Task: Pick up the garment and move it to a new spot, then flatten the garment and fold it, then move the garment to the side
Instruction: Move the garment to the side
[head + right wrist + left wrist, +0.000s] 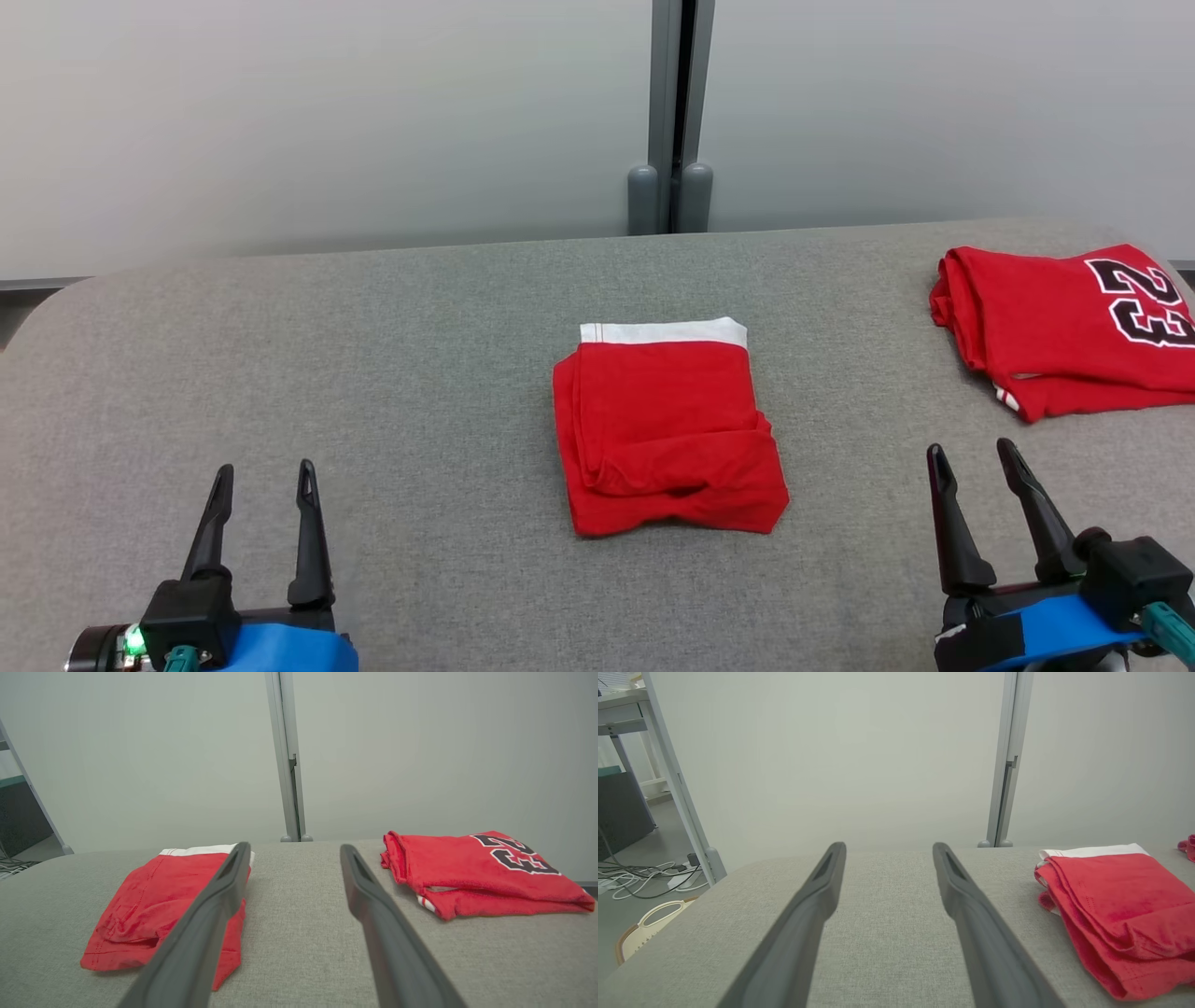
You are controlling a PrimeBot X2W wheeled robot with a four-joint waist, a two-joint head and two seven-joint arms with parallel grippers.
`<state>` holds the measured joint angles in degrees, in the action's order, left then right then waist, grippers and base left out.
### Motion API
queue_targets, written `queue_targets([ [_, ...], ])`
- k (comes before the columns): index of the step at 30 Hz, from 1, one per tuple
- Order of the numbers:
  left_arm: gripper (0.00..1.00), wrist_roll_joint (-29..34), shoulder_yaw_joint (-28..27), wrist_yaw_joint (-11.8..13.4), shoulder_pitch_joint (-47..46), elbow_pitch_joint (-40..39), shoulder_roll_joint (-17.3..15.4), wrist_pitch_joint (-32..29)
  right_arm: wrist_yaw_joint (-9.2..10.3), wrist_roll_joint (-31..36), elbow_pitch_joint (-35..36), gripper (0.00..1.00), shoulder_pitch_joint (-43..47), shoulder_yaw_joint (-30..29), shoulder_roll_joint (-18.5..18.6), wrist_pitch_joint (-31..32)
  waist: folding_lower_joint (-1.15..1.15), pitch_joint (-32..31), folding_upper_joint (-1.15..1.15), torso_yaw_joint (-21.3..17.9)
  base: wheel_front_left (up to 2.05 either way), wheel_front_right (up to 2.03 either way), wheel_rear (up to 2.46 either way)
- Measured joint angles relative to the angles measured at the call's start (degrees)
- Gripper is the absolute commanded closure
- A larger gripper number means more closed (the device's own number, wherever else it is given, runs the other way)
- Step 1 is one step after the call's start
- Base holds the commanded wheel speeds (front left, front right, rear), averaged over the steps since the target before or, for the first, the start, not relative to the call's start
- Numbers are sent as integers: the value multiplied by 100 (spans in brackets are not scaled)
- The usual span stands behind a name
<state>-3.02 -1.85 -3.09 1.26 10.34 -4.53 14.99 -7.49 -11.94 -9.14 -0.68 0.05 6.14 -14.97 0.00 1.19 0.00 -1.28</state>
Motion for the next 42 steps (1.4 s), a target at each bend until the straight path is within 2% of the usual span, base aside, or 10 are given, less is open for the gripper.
queue_targets([
  [30, 0, -25, 63, 52, 70, -49, -27, 0, 0, 145, -181, 0, 46, -64, -110, 2, 1, 58, 0, 103, 0, 0, 0],
  [34, 0, -44, 76, 60, 67, -88, -25, 0, 0, 183, -281, 0, -293, 71, -5, 13, 1, 136, 0, 110, 0, 0, 0],
  [42, 0, -56, 158, 54, -165, -105, -9, 0, 0, 202, -842, 0, -1575, 487, 103, 255, 1, 382, 0, 277, 0, 0, 0],
])
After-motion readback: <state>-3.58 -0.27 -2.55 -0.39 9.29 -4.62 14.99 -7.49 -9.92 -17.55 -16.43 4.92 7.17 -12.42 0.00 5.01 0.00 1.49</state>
